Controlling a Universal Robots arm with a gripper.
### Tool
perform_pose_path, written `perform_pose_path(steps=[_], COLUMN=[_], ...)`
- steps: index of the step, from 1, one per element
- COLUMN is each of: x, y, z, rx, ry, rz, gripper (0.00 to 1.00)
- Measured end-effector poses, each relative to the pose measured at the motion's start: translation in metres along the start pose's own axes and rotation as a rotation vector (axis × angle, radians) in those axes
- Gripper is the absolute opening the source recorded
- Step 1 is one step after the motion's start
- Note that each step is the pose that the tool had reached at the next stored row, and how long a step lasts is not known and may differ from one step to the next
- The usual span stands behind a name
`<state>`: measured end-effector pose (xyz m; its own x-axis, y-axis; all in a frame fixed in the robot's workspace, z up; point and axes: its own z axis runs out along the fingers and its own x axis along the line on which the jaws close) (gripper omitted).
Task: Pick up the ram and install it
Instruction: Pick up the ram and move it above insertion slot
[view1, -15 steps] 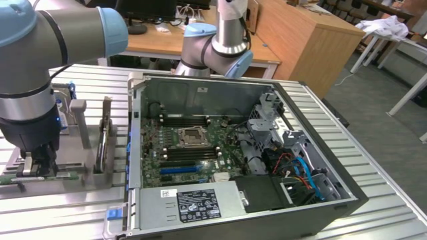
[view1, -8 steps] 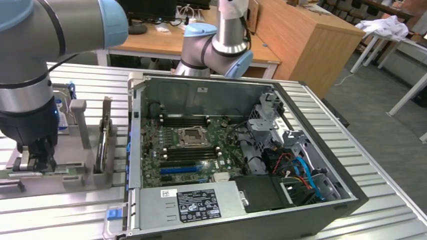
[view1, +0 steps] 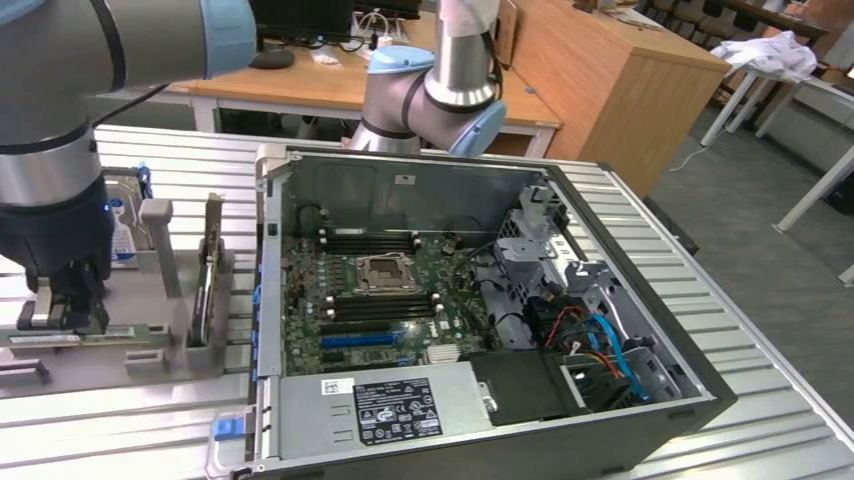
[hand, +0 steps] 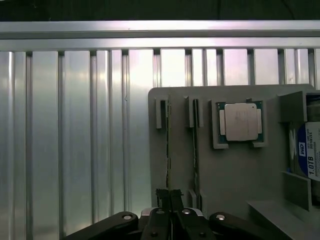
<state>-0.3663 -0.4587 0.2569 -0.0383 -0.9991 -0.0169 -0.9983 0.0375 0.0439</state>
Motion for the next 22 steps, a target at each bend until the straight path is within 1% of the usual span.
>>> perform_pose_path(steps=[19, 22], x=[-0.001, -0.001], y=[0.0016, 0.0017], z=[-0.0365, -0.0392], rx=[-0.0001, 0.0001], ry=[0.0002, 0.0000], rz=[-0.002, -0.002], gripper=[0.12, 0.12])
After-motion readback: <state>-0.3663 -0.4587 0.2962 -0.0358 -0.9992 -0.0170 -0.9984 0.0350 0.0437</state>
